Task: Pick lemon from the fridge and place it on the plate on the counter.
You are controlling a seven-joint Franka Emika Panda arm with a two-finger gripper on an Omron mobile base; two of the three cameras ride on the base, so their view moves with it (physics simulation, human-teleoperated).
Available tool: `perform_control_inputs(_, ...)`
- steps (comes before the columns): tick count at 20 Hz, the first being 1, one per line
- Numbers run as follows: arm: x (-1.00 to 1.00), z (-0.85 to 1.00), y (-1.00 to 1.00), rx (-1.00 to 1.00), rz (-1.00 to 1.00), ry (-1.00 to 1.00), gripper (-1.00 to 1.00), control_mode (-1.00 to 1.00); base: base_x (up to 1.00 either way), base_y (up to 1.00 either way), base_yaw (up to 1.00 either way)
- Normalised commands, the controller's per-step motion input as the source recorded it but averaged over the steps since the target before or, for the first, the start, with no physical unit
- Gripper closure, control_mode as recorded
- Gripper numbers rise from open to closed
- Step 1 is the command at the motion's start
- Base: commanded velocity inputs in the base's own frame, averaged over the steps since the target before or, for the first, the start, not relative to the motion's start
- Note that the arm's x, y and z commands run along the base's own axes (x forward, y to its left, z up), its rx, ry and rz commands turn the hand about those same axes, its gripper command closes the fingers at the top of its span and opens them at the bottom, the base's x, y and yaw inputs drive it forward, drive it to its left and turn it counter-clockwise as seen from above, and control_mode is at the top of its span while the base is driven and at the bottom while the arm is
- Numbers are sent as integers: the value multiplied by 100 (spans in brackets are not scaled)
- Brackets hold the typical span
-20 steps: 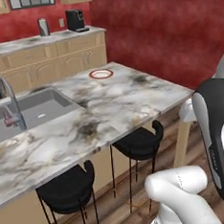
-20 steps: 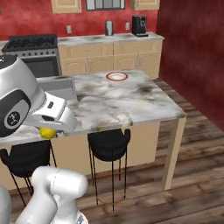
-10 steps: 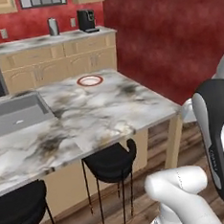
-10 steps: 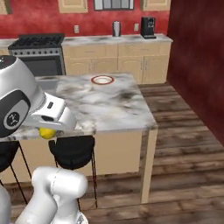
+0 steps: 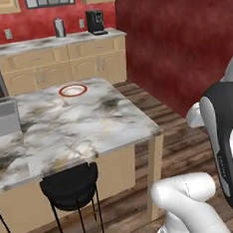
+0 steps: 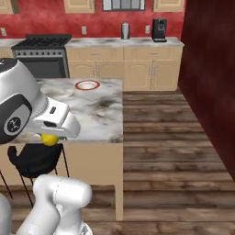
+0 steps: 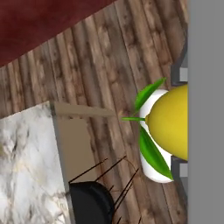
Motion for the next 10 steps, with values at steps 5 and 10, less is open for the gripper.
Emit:
perform_control_inputs(5, 0, 0, 0, 0, 0, 0, 100, 100, 47, -100, 30)
perform_control_inputs(10, 0, 0, 0, 0, 0, 0, 100, 100, 61, -100, 31)
